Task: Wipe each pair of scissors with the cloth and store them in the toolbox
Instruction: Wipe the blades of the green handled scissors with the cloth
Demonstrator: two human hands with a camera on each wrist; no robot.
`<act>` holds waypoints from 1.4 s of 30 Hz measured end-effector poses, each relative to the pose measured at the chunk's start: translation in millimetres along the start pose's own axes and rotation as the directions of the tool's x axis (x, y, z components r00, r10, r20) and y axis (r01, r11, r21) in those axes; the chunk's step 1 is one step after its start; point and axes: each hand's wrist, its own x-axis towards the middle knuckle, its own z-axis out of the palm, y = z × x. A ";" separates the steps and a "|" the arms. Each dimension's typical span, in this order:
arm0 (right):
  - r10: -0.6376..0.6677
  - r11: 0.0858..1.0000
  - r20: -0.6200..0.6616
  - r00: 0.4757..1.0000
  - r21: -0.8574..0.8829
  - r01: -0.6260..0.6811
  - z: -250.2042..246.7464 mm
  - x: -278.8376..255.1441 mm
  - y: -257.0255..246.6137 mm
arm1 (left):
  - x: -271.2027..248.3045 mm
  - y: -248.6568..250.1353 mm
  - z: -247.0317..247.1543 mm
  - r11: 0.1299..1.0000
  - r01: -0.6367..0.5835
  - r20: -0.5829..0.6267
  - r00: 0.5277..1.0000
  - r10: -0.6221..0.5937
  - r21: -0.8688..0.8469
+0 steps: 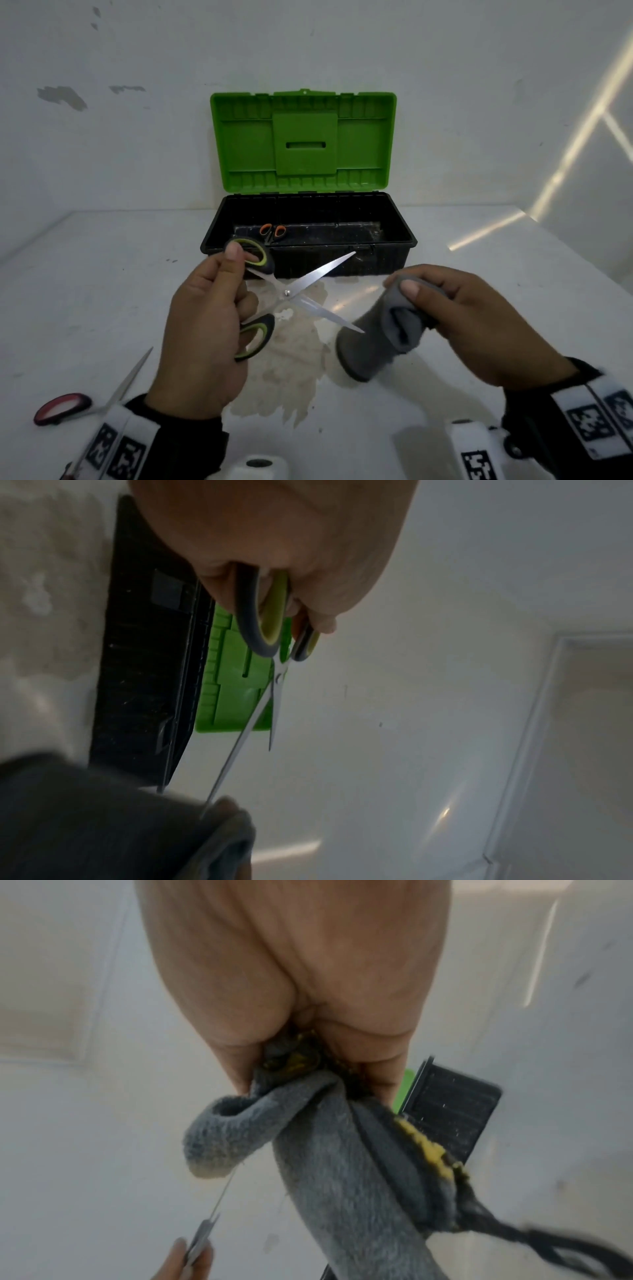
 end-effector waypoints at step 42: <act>-0.273 0.946 -0.048 0.961 -0.198 0.258 63.2 -12.4 -19.0 | -30.5 -25.1 16.5 0.999 -0.032 -0.213 0.977 0.029 -0.013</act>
